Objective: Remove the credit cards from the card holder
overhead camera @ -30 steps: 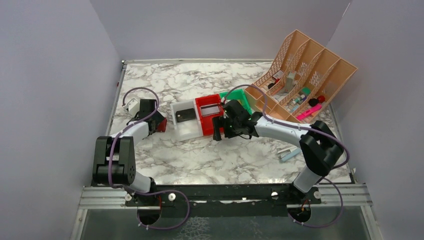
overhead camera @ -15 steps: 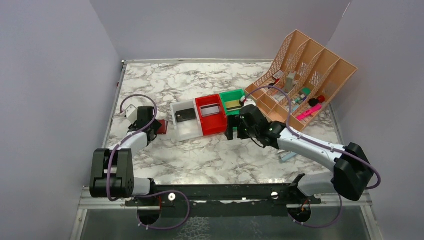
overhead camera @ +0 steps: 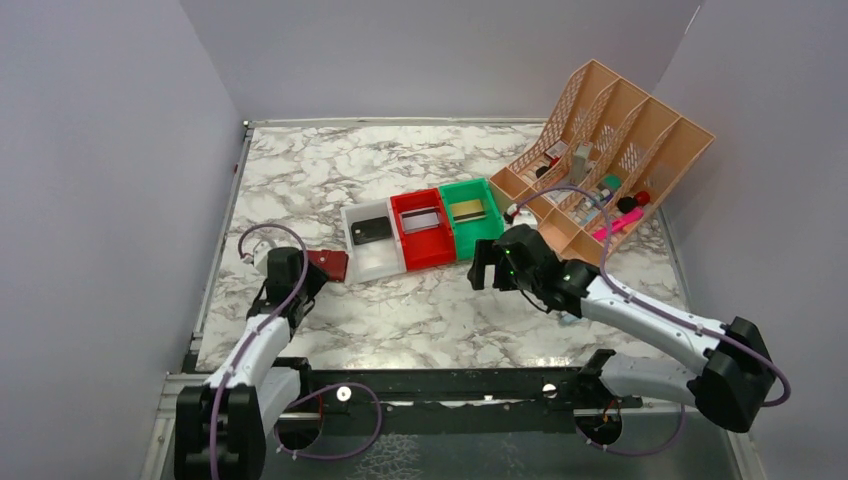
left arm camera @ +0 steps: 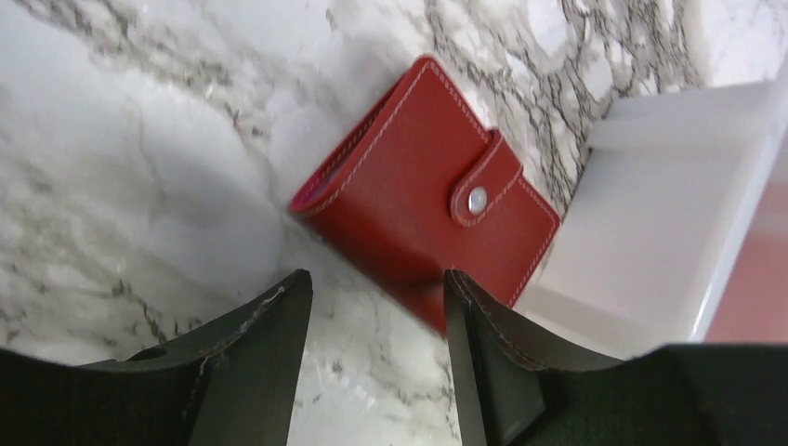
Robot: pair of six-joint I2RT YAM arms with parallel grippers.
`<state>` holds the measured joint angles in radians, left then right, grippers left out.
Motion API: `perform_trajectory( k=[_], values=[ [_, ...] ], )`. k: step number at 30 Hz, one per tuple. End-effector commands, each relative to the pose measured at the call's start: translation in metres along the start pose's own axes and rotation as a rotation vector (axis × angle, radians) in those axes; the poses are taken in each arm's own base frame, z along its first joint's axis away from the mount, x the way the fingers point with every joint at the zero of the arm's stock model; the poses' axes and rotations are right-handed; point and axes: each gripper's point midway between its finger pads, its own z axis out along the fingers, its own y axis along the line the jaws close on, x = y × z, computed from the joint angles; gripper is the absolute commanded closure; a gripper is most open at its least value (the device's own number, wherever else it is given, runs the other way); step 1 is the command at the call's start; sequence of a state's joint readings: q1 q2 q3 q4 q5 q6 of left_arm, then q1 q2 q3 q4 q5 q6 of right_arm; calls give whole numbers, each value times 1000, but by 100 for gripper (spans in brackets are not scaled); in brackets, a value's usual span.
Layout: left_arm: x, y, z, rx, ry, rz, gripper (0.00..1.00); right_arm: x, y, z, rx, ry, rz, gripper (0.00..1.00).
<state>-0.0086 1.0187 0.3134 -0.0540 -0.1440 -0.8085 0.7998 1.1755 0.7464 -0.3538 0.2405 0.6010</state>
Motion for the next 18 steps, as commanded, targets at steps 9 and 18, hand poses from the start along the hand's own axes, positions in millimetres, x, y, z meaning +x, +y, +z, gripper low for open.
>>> perform_trajectory(
  k=[9,18],
  values=[
    [-13,-2,-47,68,-86,-100,1,-17,-13,-50,-47,-169,99,1],
    [-47,-27,-9,-103,-6,50,1,-14,-27,-47,37,-149,55,1]
  ],
)
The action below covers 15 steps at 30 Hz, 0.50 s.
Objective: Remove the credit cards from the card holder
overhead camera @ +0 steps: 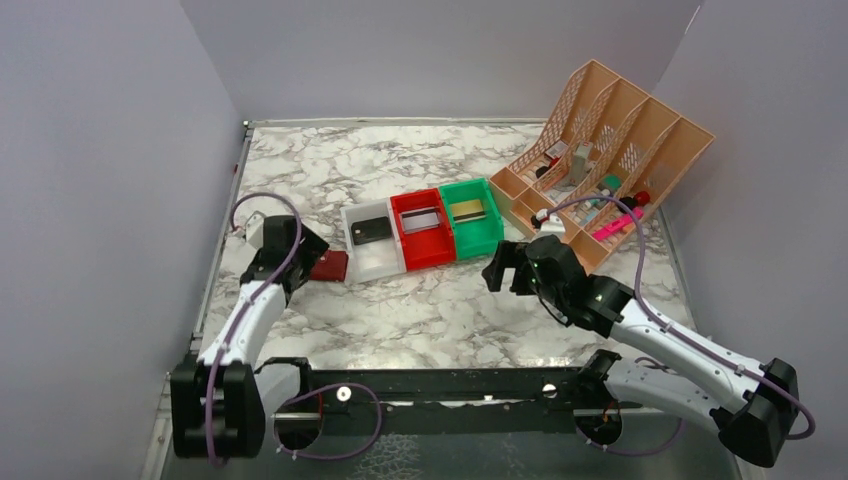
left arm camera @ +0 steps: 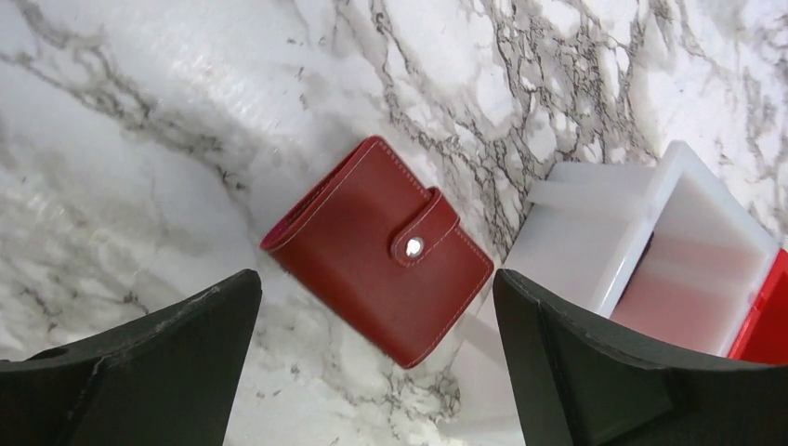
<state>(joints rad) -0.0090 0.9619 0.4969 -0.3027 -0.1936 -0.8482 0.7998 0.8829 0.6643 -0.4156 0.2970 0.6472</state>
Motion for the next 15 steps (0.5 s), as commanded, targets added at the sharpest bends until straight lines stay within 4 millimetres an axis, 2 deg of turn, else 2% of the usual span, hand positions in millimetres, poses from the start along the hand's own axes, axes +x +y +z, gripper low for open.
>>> perform_trajectory(
  k=[1,6,15],
  values=[
    [-12,-8,23,-81,36,104,1,1,-14,1,78,-2,-40,1],
    [4,-4,48,-167,165,170,1,3,-18,4,91,-6,-59,1],
    [17,1,62,-211,261,232,1,5,-25,8,116,-15,-83,1]
  ],
)
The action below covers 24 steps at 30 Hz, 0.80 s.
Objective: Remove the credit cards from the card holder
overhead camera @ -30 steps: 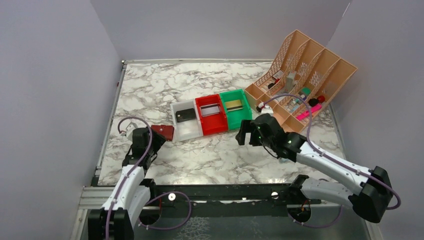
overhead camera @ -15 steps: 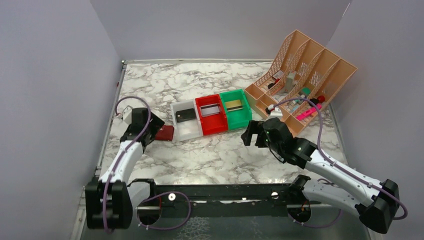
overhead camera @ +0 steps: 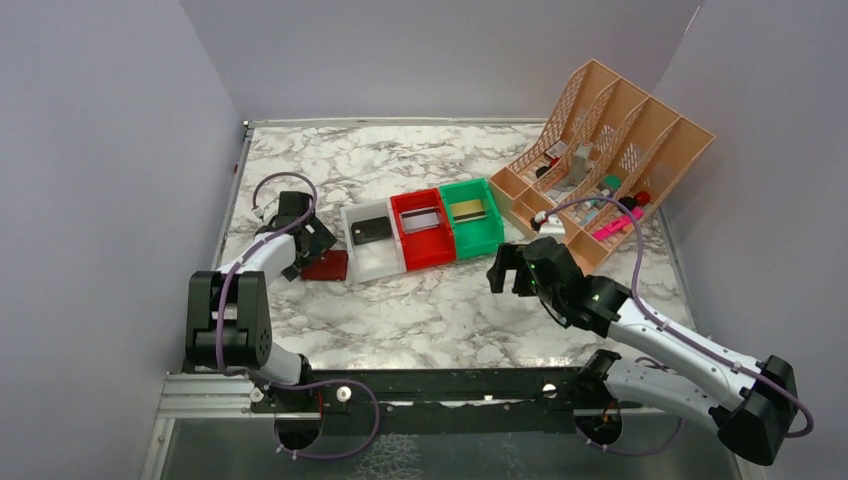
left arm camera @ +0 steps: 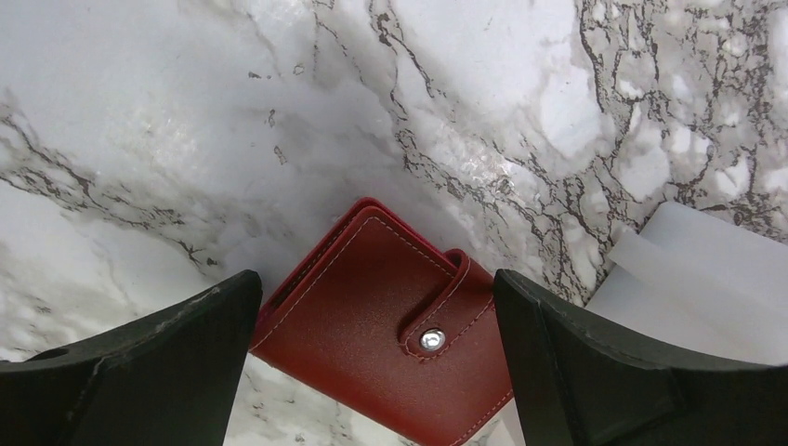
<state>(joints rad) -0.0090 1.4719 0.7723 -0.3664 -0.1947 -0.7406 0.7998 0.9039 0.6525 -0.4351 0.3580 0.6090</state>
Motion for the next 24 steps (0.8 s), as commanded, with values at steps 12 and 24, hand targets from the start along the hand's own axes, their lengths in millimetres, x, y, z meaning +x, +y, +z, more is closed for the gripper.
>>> perform_trajectory(
  k=[12,24],
  values=[
    [34,13,-6,54,72,143,14,2,-10,4,56,-9,-34,1],
    [88,3,-36,222,98,192,21,-3,-4,-1,24,-22,-7,1]
  ],
)
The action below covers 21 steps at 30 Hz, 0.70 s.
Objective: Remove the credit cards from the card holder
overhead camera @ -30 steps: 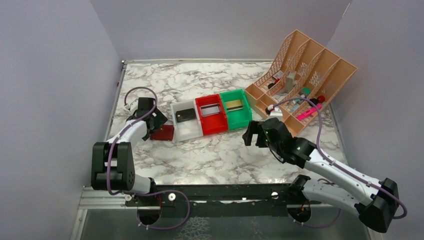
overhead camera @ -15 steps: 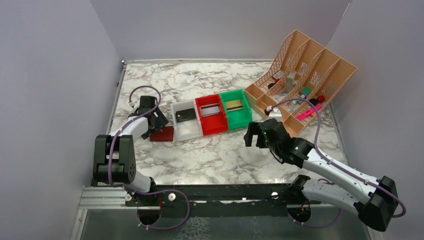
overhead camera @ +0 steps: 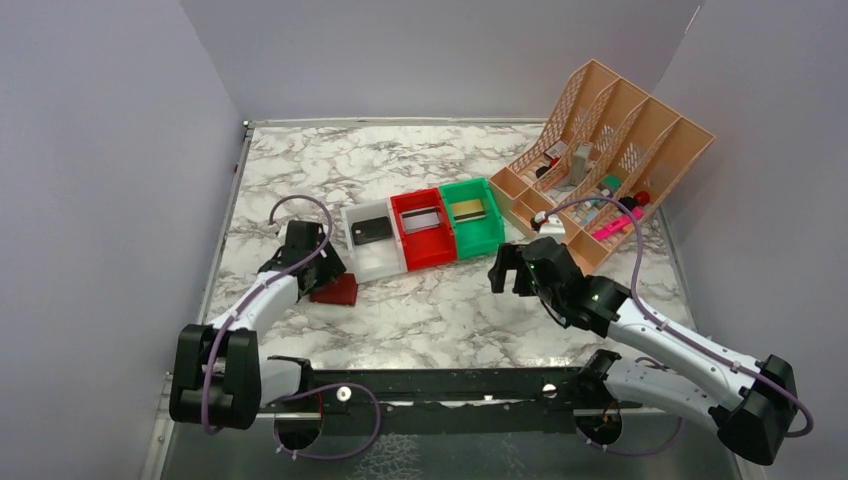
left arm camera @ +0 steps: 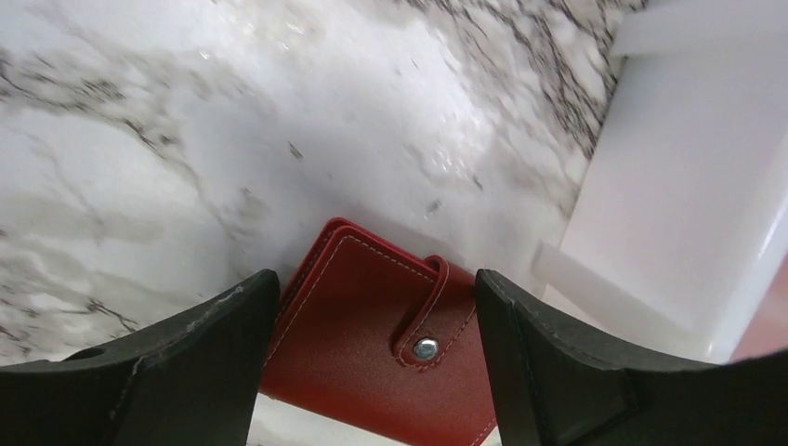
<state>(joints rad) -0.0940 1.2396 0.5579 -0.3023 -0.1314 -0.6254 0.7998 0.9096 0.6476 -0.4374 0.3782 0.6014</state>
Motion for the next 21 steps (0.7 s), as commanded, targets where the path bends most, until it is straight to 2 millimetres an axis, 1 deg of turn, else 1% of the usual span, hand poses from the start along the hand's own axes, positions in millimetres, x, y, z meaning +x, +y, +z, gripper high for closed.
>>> perform_trajectory(
  k=[1,4,9,13,14,18,21],
  values=[
    [46,-12,-12,99,98,11,21,-5,2,-4,-3,-20,7,1],
    [61,-11,-17,119,102,2,21,-5,1,-5,1,-16,13,1],
    [69,-11,-24,149,82,-24,24,-5,2,-5,-3,-14,15,1],
    [71,-7,-26,143,73,-50,25,-4,5,-4,-17,-10,17,1],
    [71,-5,-27,135,72,-61,25,-1,10,-4,-47,2,4,1],
    [72,-5,-30,147,64,-105,27,7,53,2,-276,39,-36,1],
    [70,-5,-33,156,48,-114,28,19,88,4,-439,114,-37,6]
  ],
)
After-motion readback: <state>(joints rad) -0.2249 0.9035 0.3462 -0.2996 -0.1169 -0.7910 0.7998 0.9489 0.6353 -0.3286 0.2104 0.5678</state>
